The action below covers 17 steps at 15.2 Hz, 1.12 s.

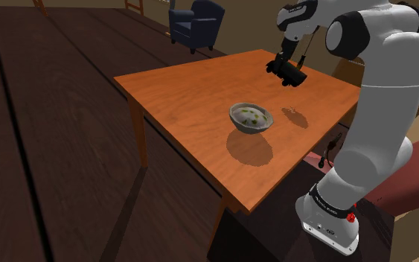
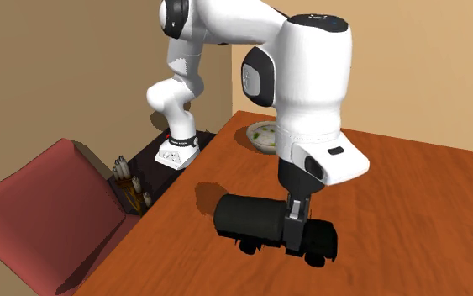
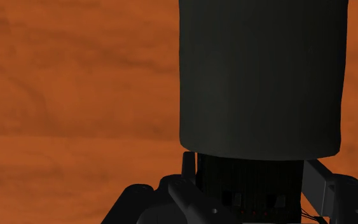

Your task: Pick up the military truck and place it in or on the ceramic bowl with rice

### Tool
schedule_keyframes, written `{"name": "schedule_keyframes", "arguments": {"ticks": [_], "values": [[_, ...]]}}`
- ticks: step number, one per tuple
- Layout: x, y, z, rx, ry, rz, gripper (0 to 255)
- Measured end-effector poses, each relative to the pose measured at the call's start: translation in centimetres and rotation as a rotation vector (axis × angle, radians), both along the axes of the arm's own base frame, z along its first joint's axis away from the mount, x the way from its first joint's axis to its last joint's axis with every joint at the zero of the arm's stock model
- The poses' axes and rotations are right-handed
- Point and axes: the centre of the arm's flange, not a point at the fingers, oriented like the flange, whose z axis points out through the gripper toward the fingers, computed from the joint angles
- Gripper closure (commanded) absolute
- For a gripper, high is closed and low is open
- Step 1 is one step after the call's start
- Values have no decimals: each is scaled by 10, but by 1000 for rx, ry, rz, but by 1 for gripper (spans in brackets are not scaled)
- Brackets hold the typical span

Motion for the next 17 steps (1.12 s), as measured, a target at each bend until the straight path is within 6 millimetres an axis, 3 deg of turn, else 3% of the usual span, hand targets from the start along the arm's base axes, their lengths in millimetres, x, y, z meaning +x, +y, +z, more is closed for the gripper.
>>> {"name": "schedule_keyframes", "arguments": {"ticks": [13, 17], "values": [[0, 0, 66, 0, 0, 0, 255], [-9, 40, 69, 0, 0, 0, 255]]}}
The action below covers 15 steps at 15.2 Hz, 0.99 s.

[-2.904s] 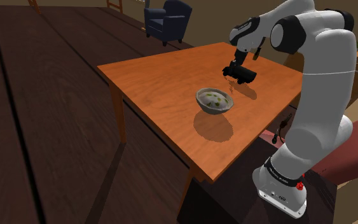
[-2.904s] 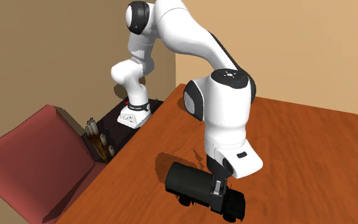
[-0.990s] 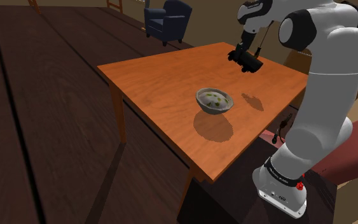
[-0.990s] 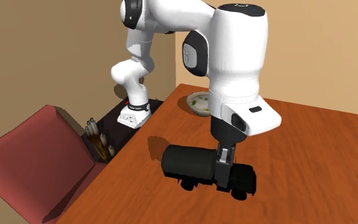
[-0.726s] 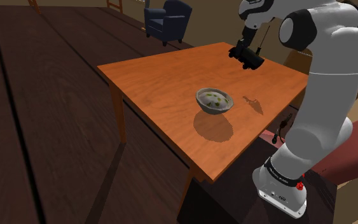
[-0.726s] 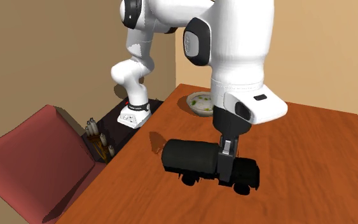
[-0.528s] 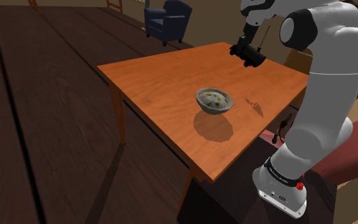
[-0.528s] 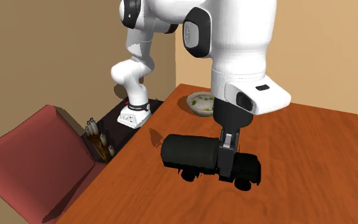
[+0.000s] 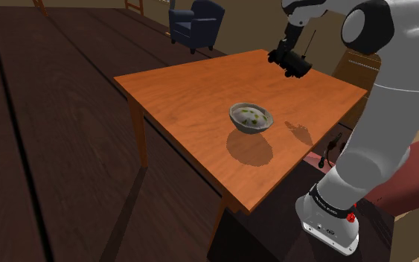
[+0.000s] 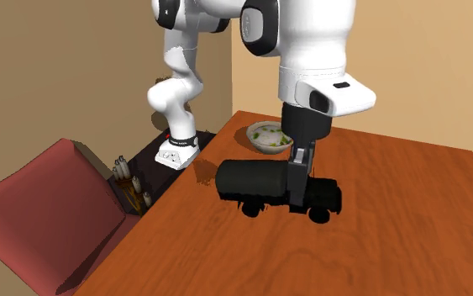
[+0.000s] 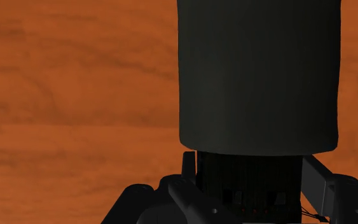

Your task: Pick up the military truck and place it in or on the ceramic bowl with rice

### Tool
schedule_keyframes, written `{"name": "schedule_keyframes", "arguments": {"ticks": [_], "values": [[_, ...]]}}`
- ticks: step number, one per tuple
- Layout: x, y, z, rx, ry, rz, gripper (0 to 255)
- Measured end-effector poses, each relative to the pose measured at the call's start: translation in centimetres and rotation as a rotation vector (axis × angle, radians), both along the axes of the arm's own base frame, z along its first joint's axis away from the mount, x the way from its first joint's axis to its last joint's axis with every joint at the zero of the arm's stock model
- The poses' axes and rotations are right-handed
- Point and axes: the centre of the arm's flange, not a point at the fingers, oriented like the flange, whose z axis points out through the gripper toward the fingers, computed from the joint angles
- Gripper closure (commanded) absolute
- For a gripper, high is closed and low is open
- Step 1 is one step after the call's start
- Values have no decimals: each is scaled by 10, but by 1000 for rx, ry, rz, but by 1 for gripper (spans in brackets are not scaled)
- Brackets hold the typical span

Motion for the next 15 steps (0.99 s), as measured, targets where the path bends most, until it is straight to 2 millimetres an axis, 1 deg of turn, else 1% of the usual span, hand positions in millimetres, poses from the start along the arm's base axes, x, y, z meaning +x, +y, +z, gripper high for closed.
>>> {"name": "schedule_keyframes", "arguments": {"ticks": [2, 4, 5, 6, 7, 8, 13, 14, 15], "values": [[-4, 27, 0, 0, 0, 1, 255], [-11, 50, 3, 0, 0, 1, 255], [-11, 62, 5, 0, 0, 0, 255], [-15, 75, 5, 1, 0, 0, 255], [-15, 88, 0, 0, 0, 0, 255], [-18, 103, 1, 1, 2, 1, 255], [-32, 168, 2, 0, 1, 1, 255], [-38, 181, -1, 0, 1, 2, 255], [-40, 192, 2, 0, 1, 1, 255]]}}
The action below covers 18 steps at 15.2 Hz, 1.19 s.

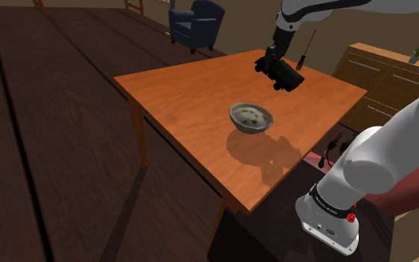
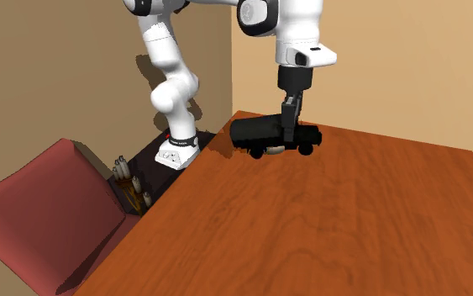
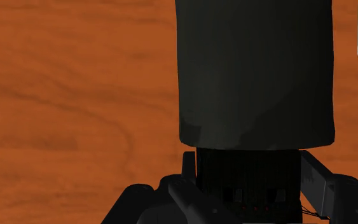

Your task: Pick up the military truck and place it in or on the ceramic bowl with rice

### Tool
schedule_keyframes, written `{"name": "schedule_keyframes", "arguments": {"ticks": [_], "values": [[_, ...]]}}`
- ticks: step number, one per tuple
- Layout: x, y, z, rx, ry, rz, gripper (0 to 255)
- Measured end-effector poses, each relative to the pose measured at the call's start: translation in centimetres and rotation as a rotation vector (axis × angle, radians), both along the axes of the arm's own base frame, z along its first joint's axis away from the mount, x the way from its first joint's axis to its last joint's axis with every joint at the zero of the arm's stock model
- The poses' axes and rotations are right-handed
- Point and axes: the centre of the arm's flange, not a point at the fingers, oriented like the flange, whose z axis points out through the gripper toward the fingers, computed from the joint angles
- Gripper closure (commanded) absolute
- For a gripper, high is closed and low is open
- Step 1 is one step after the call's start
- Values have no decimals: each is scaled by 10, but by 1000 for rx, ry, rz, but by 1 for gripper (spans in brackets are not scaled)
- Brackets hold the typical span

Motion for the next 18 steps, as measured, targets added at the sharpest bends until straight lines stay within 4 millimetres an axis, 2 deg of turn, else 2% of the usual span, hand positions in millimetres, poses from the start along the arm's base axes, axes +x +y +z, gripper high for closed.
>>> {"name": "schedule_keyframes", "arguments": {"ticks": [6, 15, 16, 18], "values": [[-12, 80, 2, 0, 0, 1, 255], [-40, 196, -2, -1, 0, 1, 255], [-41, 207, -3, -1, 0, 0, 255], [-43, 212, -10, -1, 0, 0, 255]]}}
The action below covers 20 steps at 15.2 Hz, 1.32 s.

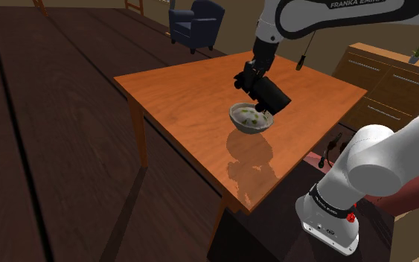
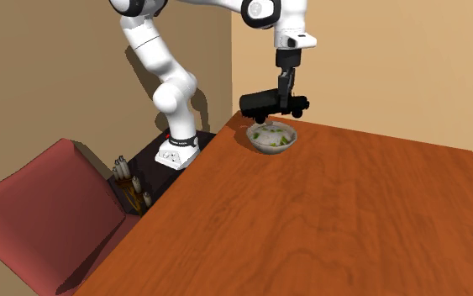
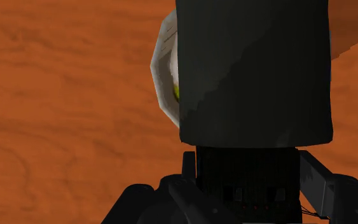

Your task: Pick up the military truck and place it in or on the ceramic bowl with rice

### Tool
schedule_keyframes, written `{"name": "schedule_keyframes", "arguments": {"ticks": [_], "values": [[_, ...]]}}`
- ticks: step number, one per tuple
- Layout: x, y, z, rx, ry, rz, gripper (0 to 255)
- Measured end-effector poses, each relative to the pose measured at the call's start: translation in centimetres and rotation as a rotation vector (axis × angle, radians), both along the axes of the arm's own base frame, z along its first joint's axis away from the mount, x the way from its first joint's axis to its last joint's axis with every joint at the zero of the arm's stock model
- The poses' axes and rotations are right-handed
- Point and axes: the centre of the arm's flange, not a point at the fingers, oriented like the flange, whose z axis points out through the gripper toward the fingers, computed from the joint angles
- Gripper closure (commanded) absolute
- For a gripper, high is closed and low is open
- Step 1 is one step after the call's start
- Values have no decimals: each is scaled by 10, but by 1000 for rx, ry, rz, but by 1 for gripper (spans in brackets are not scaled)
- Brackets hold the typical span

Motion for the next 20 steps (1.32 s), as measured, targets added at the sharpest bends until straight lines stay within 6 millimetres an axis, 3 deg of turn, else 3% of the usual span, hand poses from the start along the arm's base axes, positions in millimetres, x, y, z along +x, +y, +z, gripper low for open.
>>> {"name": "schedule_keyframes", "arguments": {"ticks": [11, 17, 18, 20], "values": [[0, 2, -56, 0, -1, -1, 255], [0, 2, -59, 0, -1, -1, 255], [0, 2, -59, 0, -1, -1, 0], [0, 2, -59, 0, -1, -1, 0]]}}
